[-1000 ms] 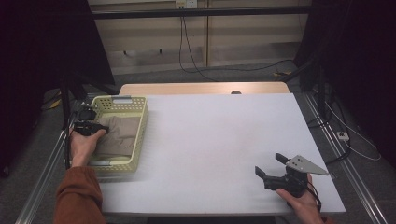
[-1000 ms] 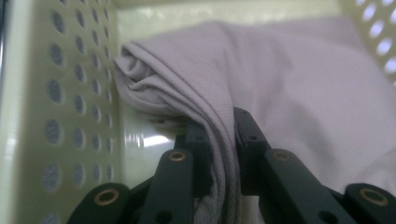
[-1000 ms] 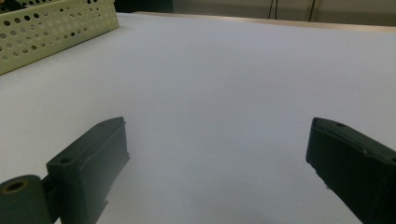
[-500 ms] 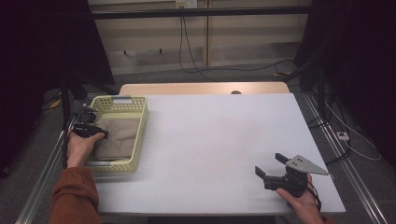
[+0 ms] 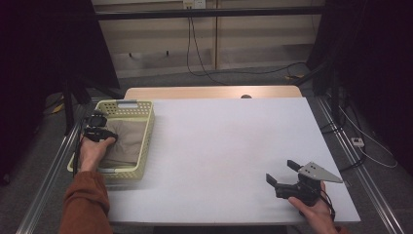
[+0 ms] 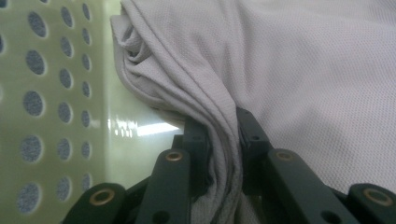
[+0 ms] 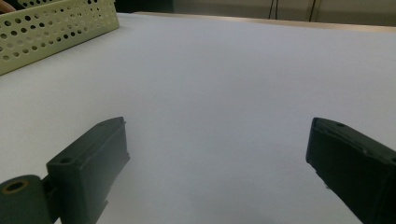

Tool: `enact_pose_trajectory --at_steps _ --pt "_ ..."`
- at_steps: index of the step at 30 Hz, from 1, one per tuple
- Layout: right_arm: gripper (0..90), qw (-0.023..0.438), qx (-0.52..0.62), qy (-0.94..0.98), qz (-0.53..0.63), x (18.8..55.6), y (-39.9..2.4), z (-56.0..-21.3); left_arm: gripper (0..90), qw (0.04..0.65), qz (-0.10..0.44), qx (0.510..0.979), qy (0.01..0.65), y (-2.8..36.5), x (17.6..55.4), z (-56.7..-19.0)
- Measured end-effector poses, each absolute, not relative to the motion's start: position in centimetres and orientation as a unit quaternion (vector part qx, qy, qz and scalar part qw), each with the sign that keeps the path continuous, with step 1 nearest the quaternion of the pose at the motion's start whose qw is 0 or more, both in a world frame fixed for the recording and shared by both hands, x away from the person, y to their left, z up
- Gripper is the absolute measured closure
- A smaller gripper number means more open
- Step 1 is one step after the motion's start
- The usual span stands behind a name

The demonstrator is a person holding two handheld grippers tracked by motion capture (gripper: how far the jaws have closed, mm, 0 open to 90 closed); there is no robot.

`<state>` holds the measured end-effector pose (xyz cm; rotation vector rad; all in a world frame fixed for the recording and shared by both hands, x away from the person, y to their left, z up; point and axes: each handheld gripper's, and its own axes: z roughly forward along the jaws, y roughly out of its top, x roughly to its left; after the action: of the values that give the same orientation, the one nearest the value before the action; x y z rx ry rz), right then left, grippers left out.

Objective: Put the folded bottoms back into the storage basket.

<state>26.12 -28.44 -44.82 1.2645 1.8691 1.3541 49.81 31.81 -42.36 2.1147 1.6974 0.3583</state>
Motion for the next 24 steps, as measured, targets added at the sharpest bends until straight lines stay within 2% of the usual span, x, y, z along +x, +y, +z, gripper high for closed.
enact_pose_trajectory --at_steps 3,15,24 --pt "5.0 0.252 0.465 0.688 0.497 26.1 -28.4 -44.8 77.6 0.211 0.109 0.761 0.604 31.7 49.8 -42.3" --pt "5.0 0.250 0.466 0.687 0.498 26.2 -28.4 -44.8 75.2 0.230 0.109 0.761 0.597 32.2 49.5 -41.9" --pt "5.0 0.251 0.466 0.688 0.497 26.2 -28.4 -44.9 55.9 0.275 0.158 0.750 0.581 33.1 48.3 -39.5"
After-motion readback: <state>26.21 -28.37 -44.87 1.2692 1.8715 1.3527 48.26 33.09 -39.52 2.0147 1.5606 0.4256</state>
